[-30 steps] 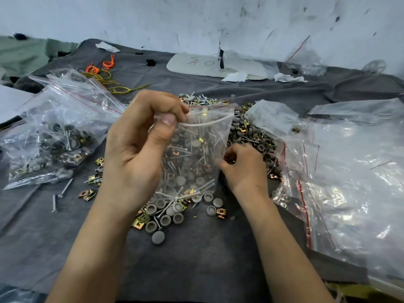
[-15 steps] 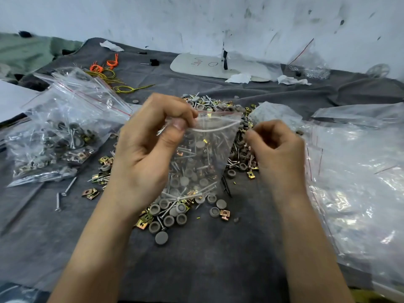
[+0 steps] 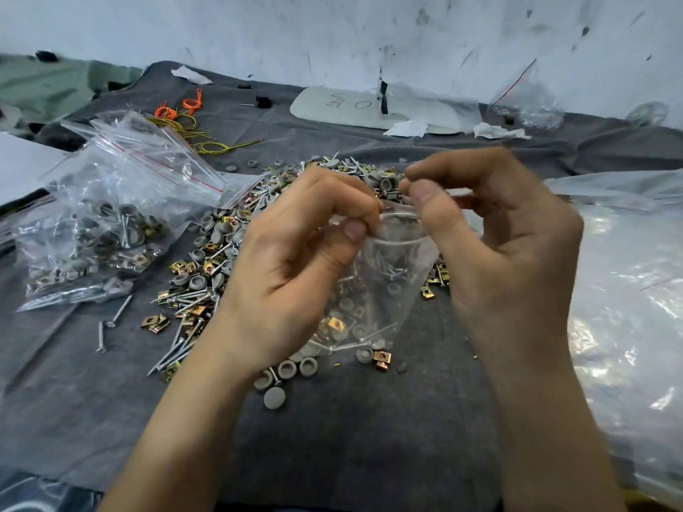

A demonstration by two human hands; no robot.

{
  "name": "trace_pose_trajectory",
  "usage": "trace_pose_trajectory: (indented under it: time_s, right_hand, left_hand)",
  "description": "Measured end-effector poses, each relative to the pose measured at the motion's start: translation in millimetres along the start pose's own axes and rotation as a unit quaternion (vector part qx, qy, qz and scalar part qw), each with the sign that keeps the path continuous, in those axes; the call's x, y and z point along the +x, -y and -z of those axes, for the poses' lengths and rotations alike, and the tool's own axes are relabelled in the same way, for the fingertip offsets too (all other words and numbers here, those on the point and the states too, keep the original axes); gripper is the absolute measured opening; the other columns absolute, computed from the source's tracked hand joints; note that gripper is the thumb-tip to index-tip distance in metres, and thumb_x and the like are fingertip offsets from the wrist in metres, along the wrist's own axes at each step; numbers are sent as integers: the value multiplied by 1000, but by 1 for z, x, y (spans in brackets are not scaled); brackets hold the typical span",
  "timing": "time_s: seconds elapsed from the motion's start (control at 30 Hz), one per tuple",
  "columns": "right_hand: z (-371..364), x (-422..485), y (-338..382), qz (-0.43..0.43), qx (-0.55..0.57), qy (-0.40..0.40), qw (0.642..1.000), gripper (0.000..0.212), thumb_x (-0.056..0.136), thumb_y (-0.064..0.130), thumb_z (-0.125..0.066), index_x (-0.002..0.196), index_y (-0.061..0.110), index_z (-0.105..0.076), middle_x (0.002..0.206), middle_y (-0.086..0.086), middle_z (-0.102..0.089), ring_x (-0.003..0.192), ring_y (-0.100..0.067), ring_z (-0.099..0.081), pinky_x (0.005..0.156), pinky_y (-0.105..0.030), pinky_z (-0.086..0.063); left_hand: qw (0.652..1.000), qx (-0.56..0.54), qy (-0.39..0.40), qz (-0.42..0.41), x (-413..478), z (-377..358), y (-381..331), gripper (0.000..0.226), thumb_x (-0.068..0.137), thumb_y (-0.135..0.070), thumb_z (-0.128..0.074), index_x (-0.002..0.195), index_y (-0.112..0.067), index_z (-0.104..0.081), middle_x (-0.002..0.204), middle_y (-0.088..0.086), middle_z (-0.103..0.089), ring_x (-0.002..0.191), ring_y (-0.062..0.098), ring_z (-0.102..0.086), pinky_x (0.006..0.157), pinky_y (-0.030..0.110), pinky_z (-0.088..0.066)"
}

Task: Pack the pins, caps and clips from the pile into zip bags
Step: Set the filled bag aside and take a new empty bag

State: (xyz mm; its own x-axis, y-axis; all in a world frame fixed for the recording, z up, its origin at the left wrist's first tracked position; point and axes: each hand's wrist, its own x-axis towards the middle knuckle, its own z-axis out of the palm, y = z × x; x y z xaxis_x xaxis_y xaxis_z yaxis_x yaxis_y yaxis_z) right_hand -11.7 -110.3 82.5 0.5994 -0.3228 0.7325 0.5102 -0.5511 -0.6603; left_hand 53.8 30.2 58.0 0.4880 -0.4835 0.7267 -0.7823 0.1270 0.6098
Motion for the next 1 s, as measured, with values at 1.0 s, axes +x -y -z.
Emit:
trace_pose_trajectory:
  time_s: [1.0]
  right_hand:
    - [15, 6, -13, -144, 12, -12, 989, 24, 78, 12, -77, 79, 29, -60, 75, 10, -70, 66, -3, -63, 58, -15, -49]
  left_hand:
    - [999, 13, -40, -25, 0, 10, 0, 16, 99, -14, -41, 94, -21, -54, 105, 8, -57, 104, 26, -58, 90, 42, -47]
